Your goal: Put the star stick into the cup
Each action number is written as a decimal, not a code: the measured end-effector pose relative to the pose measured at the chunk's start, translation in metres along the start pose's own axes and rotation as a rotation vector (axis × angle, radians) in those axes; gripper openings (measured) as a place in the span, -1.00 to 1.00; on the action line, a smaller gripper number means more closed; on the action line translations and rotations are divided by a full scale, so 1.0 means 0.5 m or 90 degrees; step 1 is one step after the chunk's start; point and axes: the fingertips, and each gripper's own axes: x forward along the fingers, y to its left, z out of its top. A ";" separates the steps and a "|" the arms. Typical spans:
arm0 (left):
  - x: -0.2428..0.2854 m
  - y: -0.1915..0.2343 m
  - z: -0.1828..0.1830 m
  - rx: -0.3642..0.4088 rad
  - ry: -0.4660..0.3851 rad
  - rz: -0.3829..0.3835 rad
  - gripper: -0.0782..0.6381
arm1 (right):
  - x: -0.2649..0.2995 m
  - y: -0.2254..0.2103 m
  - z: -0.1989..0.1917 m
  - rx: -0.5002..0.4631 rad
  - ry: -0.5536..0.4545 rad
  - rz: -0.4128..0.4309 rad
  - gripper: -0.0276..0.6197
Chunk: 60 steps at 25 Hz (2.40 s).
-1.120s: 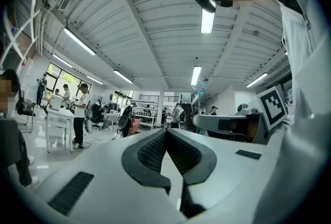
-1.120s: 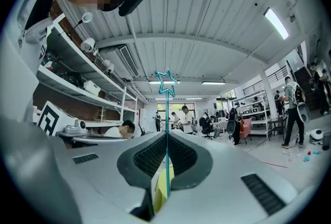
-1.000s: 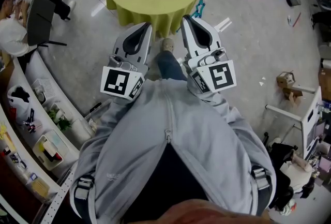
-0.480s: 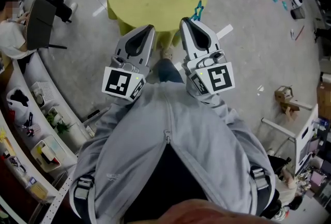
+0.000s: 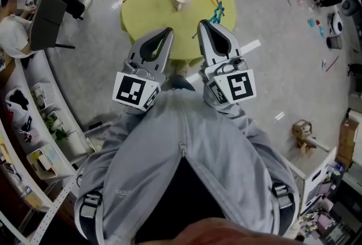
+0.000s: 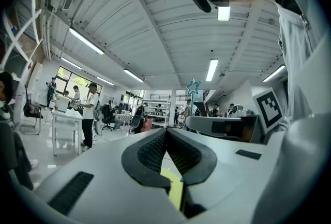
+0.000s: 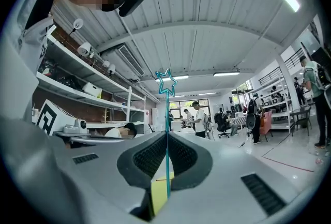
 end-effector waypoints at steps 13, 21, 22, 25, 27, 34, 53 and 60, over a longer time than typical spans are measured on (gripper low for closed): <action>0.176 0.089 0.013 0.015 -0.014 0.049 -0.73 | 0.143 -0.147 0.004 0.000 -0.009 0.059 -0.81; 0.201 0.132 0.018 0.014 -0.020 0.038 -0.73 | 0.191 -0.148 0.002 -0.009 -0.009 0.061 -0.81; 0.205 0.133 0.023 0.015 -0.022 0.032 -0.73 | 0.193 -0.149 0.006 -0.012 -0.011 0.057 -0.81; 0.218 0.137 0.037 0.018 -0.023 0.019 -0.73 | 0.199 -0.158 0.022 -0.018 -0.015 0.045 -0.81; 0.227 0.143 0.044 0.022 -0.022 0.011 -0.73 | 0.207 -0.164 0.029 -0.023 -0.017 0.037 -0.81; 0.261 0.167 0.055 0.031 -0.014 -0.014 -0.73 | 0.239 -0.188 0.038 -0.023 -0.021 0.014 -0.81; 0.345 0.229 0.022 0.019 0.012 -0.040 -0.73 | 0.324 -0.244 -0.017 0.000 0.006 0.006 -0.81; 0.374 0.268 -0.006 0.016 0.022 -0.039 -0.73 | 0.367 -0.264 -0.055 -0.001 0.016 0.012 -0.81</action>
